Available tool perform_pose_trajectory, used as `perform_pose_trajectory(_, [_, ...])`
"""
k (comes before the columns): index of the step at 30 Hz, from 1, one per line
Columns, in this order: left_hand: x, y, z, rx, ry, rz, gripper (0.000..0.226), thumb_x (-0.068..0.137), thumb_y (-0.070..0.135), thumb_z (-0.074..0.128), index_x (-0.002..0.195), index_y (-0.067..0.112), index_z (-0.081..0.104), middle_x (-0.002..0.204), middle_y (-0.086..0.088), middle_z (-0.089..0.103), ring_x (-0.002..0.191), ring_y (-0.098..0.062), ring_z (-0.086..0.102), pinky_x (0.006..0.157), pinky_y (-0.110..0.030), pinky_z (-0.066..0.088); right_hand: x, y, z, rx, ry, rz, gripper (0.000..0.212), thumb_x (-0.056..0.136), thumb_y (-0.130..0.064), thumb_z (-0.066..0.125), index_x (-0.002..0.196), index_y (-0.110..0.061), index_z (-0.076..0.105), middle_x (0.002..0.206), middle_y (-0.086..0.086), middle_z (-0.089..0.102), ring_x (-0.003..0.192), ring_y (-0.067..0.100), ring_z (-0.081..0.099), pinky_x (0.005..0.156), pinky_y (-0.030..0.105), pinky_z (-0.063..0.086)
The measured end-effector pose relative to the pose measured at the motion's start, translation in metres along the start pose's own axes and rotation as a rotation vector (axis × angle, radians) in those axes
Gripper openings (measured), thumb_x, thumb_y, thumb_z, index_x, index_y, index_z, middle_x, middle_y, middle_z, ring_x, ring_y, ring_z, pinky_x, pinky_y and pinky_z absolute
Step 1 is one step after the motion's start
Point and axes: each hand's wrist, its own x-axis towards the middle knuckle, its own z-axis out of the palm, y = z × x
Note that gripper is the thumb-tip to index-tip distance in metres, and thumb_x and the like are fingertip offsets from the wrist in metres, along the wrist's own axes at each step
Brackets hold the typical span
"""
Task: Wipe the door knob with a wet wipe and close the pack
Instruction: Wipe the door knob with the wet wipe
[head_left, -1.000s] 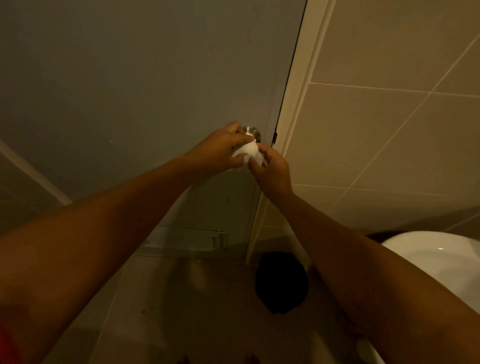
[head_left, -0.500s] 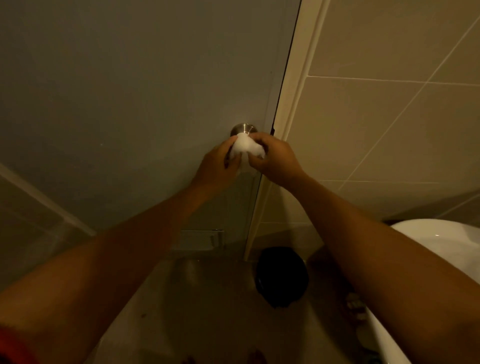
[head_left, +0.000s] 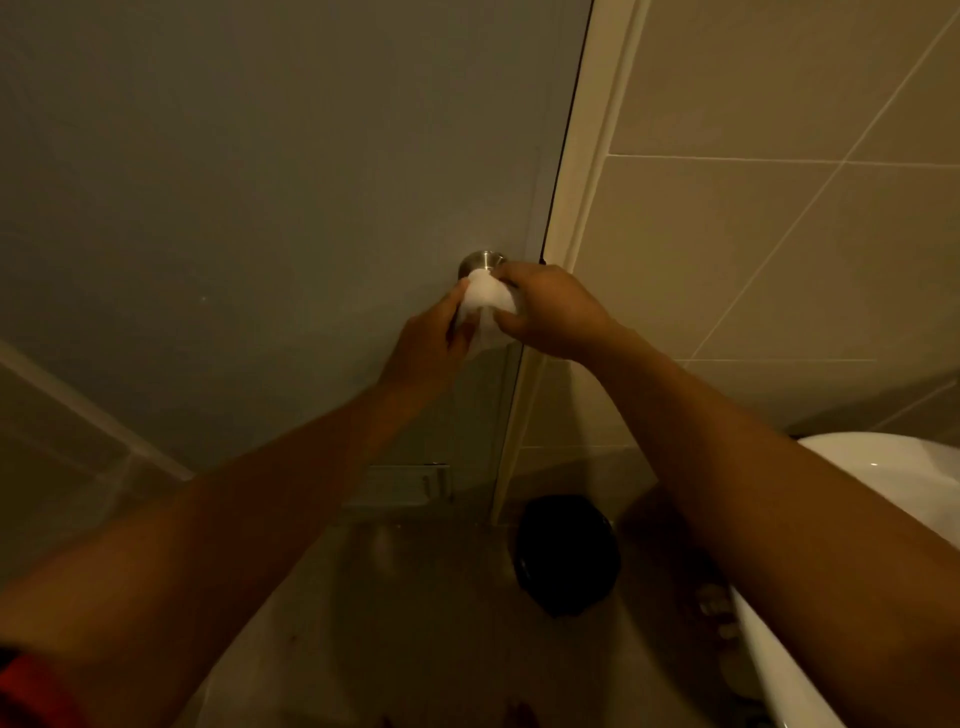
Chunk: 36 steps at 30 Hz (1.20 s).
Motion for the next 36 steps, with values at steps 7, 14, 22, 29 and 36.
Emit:
perform_pose_trajectory(7, [0.024,-0.003,-0.023,0.231,-0.076,0.248,0.055,0.093,0.029,0.060,0.140,0.005,0.048,0.119,-0.020,0.060,0.104,-0.030,0.060,0.085,-0.024,0.039,-0.023,0.000,0.037,0.506,0.181,0.212,0.036,0.089,-0.026,0.068,0.120,-0.011,0.057,0.104,0.000,0.061,0.081,0.001,0.056,0.066,0.006,0.046])
perform_pose_trajectory(14, [0.047,-0.001,-0.040,0.155,-0.209,0.248,0.055,0.080,0.033,0.073,0.131,0.015,0.058,0.114,-0.006,0.068,0.096,-0.010,0.063,0.072,-0.006,0.042,-0.024,-0.003,0.044,0.569,0.188,0.209,0.040,0.090,-0.028,0.066,0.122,-0.007,0.055,0.106,0.004,0.061,0.088,0.011,0.059,0.069,0.012,0.045])
perform_pose_trajectory(22, [0.007,-0.004,0.002,-0.458,0.050,-0.197,0.056,0.083,0.009,0.072,0.135,0.005,0.054,0.128,-0.015,0.063,0.112,-0.023,0.064,0.090,-0.025,0.055,0.004,0.007,0.002,0.033,0.012,-0.020,0.037,0.080,-0.036,0.069,0.114,-0.024,0.059,0.101,-0.002,0.065,0.079,0.007,0.053,0.062,0.020,0.042])
perform_pose_trajectory(29, [0.052,0.024,-0.053,0.311,-0.284,0.193,0.056,0.077,0.033,0.076,0.129,0.018,0.061,0.117,-0.005,0.070,0.097,-0.009,0.063,0.082,-0.022,0.050,-0.025,0.000,0.053,0.632,0.199,0.219,0.040,0.089,-0.029,0.068,0.122,-0.009,0.055,0.109,0.001,0.062,0.089,0.004,0.059,0.071,0.010,0.044])
perform_pose_trajectory(36, [0.027,0.004,-0.032,-0.234,-0.147,-0.107,0.053,0.077,0.020,0.078,0.128,0.015,0.062,0.117,-0.005,0.070,0.097,-0.008,0.068,0.086,-0.027,0.058,-0.006,0.010,0.005,0.100,0.024,0.014,0.039,0.083,-0.037,0.068,0.117,-0.018,0.061,0.104,0.005,0.068,0.090,0.021,0.063,0.072,0.031,0.052])
